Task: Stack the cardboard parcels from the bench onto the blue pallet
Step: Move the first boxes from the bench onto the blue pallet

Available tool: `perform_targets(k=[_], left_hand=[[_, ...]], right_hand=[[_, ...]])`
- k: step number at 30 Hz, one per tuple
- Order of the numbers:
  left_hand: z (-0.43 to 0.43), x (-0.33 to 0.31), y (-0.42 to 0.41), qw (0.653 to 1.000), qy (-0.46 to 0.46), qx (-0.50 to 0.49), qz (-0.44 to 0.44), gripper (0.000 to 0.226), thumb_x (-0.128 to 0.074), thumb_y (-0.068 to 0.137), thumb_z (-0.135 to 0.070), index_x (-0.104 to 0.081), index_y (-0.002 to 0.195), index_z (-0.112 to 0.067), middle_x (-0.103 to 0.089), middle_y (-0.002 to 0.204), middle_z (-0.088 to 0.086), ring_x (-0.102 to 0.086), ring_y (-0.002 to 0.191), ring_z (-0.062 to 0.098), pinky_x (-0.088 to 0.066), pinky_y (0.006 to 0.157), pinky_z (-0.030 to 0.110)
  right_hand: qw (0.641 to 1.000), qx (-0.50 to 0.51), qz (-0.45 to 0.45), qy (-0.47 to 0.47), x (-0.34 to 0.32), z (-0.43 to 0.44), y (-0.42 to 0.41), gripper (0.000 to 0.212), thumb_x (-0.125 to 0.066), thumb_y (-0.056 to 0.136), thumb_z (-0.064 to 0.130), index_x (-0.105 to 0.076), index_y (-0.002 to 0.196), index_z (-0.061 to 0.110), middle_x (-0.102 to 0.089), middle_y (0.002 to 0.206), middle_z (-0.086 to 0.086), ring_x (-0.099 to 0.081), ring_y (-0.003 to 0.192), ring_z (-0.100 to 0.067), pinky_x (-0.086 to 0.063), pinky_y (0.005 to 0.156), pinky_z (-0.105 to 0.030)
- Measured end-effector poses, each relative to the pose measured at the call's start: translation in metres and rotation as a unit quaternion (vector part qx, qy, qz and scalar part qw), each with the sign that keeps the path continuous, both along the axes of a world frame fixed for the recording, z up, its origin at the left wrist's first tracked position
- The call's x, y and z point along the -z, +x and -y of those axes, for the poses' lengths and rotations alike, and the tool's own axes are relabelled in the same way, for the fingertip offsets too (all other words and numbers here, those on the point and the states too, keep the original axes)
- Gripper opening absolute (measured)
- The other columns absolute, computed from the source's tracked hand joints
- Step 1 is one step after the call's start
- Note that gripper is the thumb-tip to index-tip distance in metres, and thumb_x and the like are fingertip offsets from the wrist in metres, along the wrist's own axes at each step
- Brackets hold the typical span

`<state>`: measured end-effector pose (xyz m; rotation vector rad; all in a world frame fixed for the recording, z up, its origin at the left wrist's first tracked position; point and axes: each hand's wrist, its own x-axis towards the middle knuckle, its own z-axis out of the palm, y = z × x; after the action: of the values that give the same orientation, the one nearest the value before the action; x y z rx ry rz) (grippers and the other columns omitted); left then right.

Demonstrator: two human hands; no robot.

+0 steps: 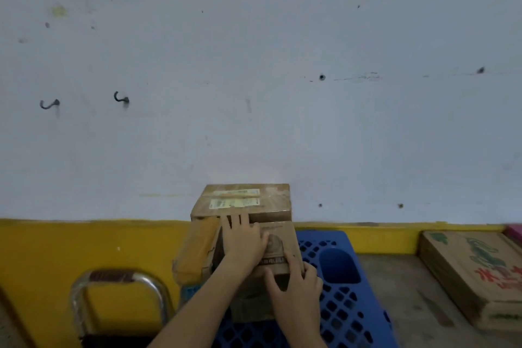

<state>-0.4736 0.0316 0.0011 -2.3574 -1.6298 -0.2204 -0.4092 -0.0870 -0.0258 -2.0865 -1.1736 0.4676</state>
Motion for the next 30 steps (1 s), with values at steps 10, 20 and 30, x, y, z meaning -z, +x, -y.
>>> perform_targets(k=[10, 20, 30], left_hand=[[-0.031, 0.010, -0.027, 0.972, -0.206, -0.036, 0.111, 0.065, -0.023, 0.084, -0.076, -0.020, 0.143, -0.049, 0.002, 0.160, 0.006, 0.009, 0.145, 0.036, 0.003, 0.105, 0.071], [-0.028, 0.007, -0.021, 0.971, -0.202, -0.029, 0.126, 0.057, -0.023, 0.091, -0.064, -0.023, 0.144, -0.045, -0.001, 0.159, 0.005, 0.007, 0.145, 0.036, 0.005, 0.105, 0.071], [-0.027, -0.001, -0.024, 0.969, -0.197, -0.036, 0.143, 0.059, -0.027, 0.089, -0.066, -0.028, 0.143, -0.042, -0.013, 0.158, 0.006, -0.005, 0.145, 0.033, -0.002, 0.110, 0.066]], right_hand=[[1.000, 0.008, -0.012, 0.016, 0.006, -0.014, -0.012, 0.061, -0.039, 0.089, 0.060, -0.020, 0.143, 0.038, -0.018, 0.146, -0.003, -0.021, 0.130, -0.023, -0.027, 0.107, -0.029], [0.999, 0.004, -0.009, 0.036, 0.013, -0.019, -0.014, 0.062, -0.040, 0.090, 0.057, -0.020, 0.144, 0.033, -0.018, 0.148, -0.002, -0.017, 0.134, -0.025, -0.028, 0.108, -0.032], [0.996, -0.082, 0.044, 0.003, 0.004, -0.014, 0.008, 0.059, -0.034, 0.091, 0.060, -0.023, 0.144, 0.035, -0.026, 0.143, 0.001, -0.026, 0.131, -0.020, -0.039, 0.101, -0.029]])
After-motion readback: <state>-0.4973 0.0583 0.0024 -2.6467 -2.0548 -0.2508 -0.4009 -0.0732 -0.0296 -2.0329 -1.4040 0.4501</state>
